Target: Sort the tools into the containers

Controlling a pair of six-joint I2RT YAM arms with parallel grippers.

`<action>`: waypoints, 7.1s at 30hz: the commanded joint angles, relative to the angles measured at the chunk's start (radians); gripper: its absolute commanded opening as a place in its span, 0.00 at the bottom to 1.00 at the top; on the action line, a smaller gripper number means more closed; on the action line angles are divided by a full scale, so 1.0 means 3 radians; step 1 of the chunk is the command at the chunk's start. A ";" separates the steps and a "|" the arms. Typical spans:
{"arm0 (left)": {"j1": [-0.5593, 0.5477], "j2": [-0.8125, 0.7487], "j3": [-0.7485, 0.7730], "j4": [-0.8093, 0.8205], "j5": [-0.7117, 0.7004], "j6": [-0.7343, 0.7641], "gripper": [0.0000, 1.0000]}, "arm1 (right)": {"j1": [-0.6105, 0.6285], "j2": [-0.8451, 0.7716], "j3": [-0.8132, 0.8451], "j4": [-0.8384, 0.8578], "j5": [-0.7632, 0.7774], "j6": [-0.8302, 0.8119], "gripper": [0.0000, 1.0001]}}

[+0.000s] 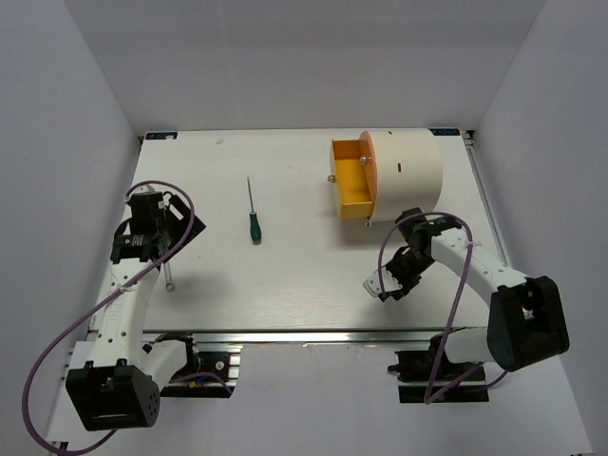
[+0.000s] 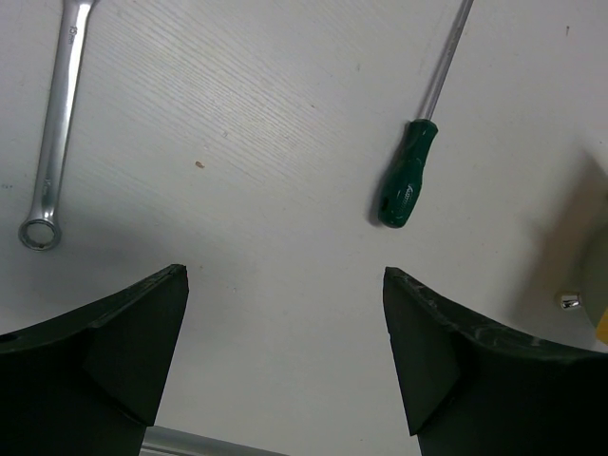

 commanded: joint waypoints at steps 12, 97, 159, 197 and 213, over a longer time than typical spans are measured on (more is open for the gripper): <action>0.0003 0.0002 0.0084 0.0276 0.0445 -0.0062 0.92 | 0.1055 0.0668 0.2678 -0.0124 -0.2360 0.3197 0.00; -0.1623 0.3177 0.1567 0.0271 -0.0926 0.0874 0.35 | -0.0213 0.0265 0.1913 0.2461 -0.2872 0.4438 0.58; -0.1623 0.1500 0.2089 0.0869 0.0956 0.0772 0.05 | -0.0688 -0.0221 0.1182 0.3683 -0.2846 0.5405 0.56; -0.2083 0.3263 0.3786 0.0245 0.1171 0.0987 0.05 | -0.1287 -0.0487 0.0834 0.4256 -0.2882 0.5983 0.56; -0.2206 0.3504 0.3971 0.0445 0.1115 0.0675 0.06 | -0.1307 -0.0446 0.0803 0.4266 -0.2902 0.6003 0.56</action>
